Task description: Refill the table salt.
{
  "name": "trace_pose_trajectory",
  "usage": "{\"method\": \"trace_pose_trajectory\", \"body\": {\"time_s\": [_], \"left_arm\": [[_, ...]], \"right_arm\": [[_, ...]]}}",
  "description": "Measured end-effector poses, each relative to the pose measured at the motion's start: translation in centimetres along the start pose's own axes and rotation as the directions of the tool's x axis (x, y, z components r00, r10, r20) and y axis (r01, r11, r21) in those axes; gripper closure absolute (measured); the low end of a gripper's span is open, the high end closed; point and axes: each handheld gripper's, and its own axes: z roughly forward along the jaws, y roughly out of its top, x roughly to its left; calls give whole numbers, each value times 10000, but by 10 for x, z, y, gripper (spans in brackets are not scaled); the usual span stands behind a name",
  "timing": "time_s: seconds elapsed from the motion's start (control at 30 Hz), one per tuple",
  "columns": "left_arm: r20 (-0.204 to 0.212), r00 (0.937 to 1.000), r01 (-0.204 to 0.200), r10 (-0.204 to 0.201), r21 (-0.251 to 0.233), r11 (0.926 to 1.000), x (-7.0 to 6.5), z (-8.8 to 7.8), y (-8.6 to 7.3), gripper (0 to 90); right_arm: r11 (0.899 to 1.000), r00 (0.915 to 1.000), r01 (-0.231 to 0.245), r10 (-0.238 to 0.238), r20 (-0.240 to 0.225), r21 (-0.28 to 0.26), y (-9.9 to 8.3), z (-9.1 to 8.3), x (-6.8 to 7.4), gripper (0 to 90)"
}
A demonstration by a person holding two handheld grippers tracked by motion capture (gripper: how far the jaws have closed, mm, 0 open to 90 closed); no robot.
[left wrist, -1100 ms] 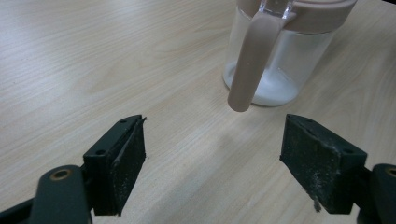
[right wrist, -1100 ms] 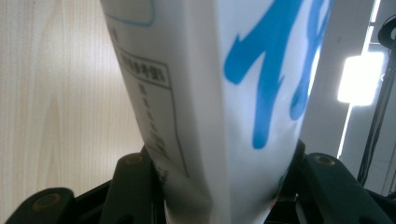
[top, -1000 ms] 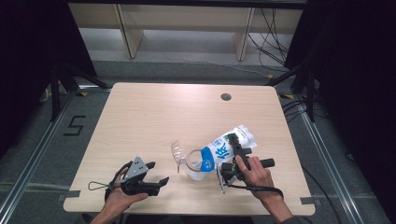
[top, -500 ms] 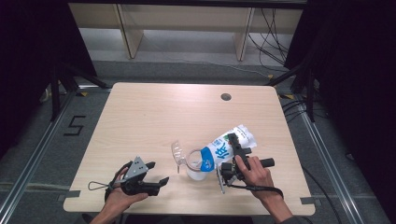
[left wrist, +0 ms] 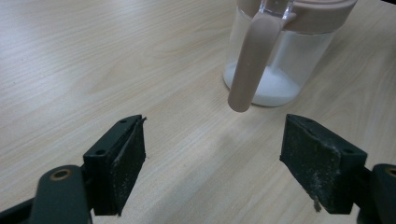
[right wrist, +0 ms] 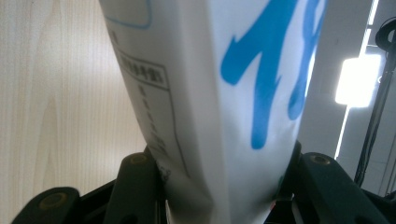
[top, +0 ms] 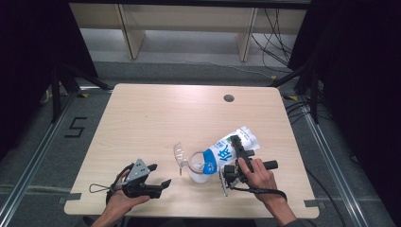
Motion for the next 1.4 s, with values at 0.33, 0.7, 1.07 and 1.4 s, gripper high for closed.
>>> {"method": "trace_pose_trajectory", "body": {"time_s": [0.33,0.7,1.07,1.4], "left_arm": [[16,10000,-42,42,17,10000,0,0,0,216],[-8,10000,-37,37,18,10000,0,0,0,216],[-25,10000,0,0,12,10000,0,-1,0,215],[25,10000,-5,5,-15,10000,0,-1,0,216]], "right_arm": [[9999,9999,-135,135,-4,12,0,0,1,578],[9992,9992,367,-364,190,-161,1,0,-3,580],[9991,9991,378,-375,189,-173,1,0,-3,585],[9992,9992,362,-359,180,-177,1,-1,-2,588]]}}
